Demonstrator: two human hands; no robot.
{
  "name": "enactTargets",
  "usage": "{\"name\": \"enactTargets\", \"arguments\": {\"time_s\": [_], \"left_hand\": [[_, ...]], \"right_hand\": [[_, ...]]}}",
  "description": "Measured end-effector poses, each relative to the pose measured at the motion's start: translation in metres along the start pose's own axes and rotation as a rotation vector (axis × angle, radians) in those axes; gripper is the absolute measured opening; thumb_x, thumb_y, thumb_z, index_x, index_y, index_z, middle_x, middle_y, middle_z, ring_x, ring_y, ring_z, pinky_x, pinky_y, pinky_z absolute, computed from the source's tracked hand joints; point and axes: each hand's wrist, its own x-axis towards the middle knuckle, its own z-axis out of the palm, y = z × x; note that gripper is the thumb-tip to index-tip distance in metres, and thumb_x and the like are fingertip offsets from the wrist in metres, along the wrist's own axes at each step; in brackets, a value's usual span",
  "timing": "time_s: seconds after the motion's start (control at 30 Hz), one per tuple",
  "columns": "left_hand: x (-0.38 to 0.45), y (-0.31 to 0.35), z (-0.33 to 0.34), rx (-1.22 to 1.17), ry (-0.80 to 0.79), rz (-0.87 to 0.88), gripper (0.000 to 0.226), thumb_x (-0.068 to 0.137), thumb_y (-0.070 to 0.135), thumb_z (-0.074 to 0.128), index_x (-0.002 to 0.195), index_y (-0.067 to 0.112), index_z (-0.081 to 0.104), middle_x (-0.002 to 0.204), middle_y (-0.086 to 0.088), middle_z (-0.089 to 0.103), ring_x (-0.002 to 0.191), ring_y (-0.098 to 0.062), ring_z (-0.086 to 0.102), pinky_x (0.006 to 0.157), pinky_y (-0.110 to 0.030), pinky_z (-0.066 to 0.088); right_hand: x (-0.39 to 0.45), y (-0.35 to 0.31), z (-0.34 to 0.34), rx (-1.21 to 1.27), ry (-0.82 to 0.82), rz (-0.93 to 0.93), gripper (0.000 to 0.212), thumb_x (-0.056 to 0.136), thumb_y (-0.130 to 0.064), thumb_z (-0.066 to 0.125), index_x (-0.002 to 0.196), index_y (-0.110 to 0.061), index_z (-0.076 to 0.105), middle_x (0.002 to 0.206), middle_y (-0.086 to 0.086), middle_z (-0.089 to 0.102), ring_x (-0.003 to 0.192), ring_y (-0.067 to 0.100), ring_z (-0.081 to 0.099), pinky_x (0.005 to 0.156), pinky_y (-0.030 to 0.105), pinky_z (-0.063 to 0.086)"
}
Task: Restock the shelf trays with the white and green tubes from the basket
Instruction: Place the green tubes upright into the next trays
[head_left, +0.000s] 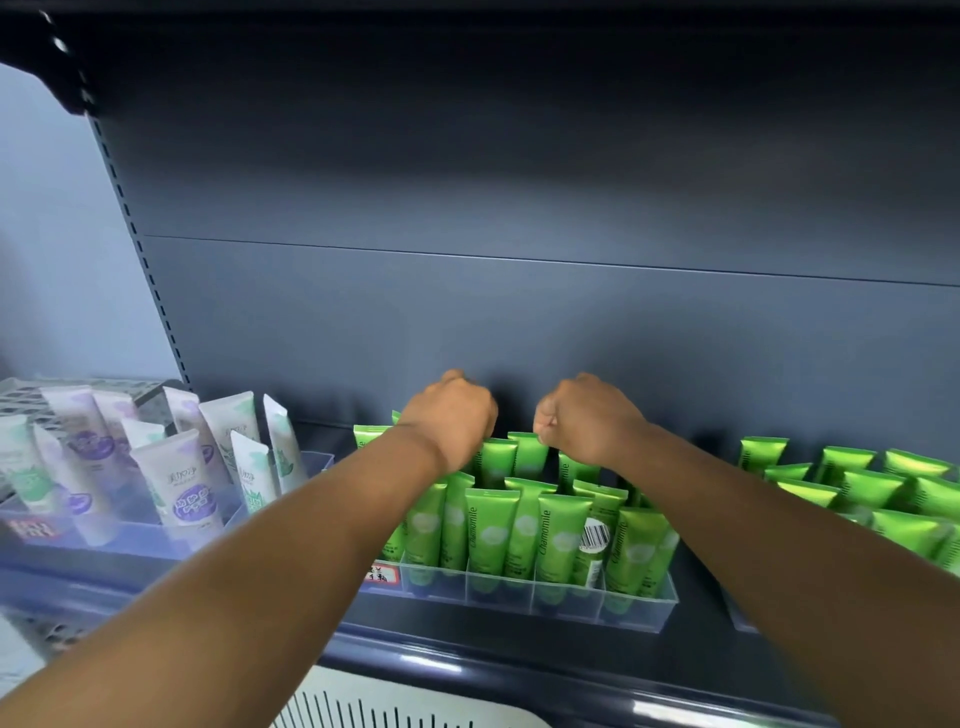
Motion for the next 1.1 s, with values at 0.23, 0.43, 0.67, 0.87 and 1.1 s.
{"name": "enactTargets", "arguments": {"time_s": [0.23,0.43,0.67,0.87,1.1], "left_hand": [[-0.002,0.002,0.003,-0.067,-0.014,-0.011,0.015,0.084,0.017,0.061,0.091,0.028,0.068,0.110,-0.006,0.058,0.109,-0.028,0.055,0.085,-0.030,0.044],[-0.006,0.006,-0.002,-0.110,-0.009,-0.031,0.018,0.085,0.016,0.059,0.093,0.026,0.070,0.109,-0.008,0.062,0.107,-0.029,0.058,0.091,-0.035,0.049],[-0.001,0.012,-0.005,-0.158,-0.003,-0.039,0.015,0.085,0.016,0.061,0.089,0.024,0.072,0.101,-0.004,0.068,0.103,-0.027,0.060,0.083,-0.031,0.048],[0.002,0.020,-0.001,-0.159,-0.017,-0.028,0.015,0.085,0.015,0.061,0.091,0.023,0.072,0.103,-0.004,0.070,0.101,-0.027,0.062,0.082,-0.030,0.047],[0.006,0.020,0.004,-0.169,-0.033,-0.049,0.015,0.084,0.014,0.062,0.088,0.024,0.072,0.104,-0.003,0.070,0.101,-0.027,0.063,0.083,-0.032,0.050]], "right_hand": [[-0.001,0.001,0.004,0.035,0.012,0.033,0.023,0.087,-0.020,0.050,0.089,-0.022,0.073,0.095,0.003,0.073,0.098,0.026,0.063,0.083,0.033,0.053],[-0.002,-0.001,0.002,0.055,0.031,0.035,0.024,0.088,-0.018,0.049,0.090,-0.019,0.072,0.096,0.006,0.072,0.102,0.027,0.059,0.083,0.032,0.049],[0.005,-0.004,-0.002,0.080,0.041,0.027,0.021,0.088,-0.018,0.052,0.089,-0.020,0.073,0.097,0.006,0.072,0.102,0.026,0.059,0.082,0.032,0.048],[0.006,-0.003,-0.003,0.083,0.033,0.006,0.021,0.088,-0.017,0.053,0.089,-0.019,0.074,0.095,0.004,0.073,0.100,0.025,0.062,0.080,0.030,0.047],[0.006,-0.001,0.002,0.091,0.017,0.006,0.021,0.086,-0.015,0.053,0.087,-0.018,0.074,0.094,0.006,0.073,0.098,0.028,0.063,0.080,0.032,0.050]]}}
